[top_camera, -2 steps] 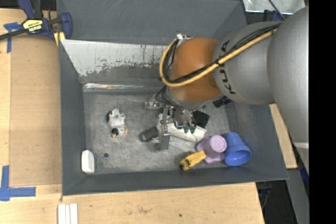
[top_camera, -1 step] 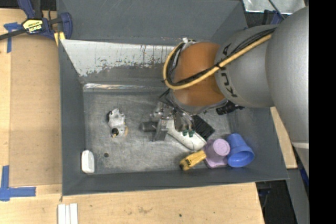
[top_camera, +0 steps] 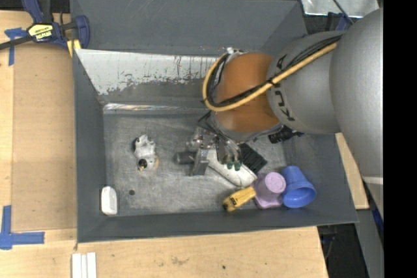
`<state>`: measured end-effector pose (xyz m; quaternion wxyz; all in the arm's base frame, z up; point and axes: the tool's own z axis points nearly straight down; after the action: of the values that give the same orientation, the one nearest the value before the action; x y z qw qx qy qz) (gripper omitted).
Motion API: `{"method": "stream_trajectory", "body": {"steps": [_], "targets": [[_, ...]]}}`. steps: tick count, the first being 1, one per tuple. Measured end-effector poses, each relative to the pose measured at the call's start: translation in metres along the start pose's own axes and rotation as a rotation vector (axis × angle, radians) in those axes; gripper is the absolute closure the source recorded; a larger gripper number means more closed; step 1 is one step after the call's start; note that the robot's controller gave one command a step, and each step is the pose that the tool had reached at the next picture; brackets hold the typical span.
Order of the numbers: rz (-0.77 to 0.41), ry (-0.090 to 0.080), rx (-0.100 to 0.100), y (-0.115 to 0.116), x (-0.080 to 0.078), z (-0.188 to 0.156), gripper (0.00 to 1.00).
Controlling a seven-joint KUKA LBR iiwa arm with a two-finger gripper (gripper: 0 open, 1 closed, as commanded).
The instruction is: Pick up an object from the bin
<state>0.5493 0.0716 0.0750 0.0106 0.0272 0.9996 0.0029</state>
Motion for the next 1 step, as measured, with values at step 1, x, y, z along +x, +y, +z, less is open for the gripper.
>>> {"method": "stream_trajectory", "body": {"steps": [1], "targets": [[0.0, 0.005, 0.001, 0.0001, 0.0002, -0.0025, 1.0]]}}
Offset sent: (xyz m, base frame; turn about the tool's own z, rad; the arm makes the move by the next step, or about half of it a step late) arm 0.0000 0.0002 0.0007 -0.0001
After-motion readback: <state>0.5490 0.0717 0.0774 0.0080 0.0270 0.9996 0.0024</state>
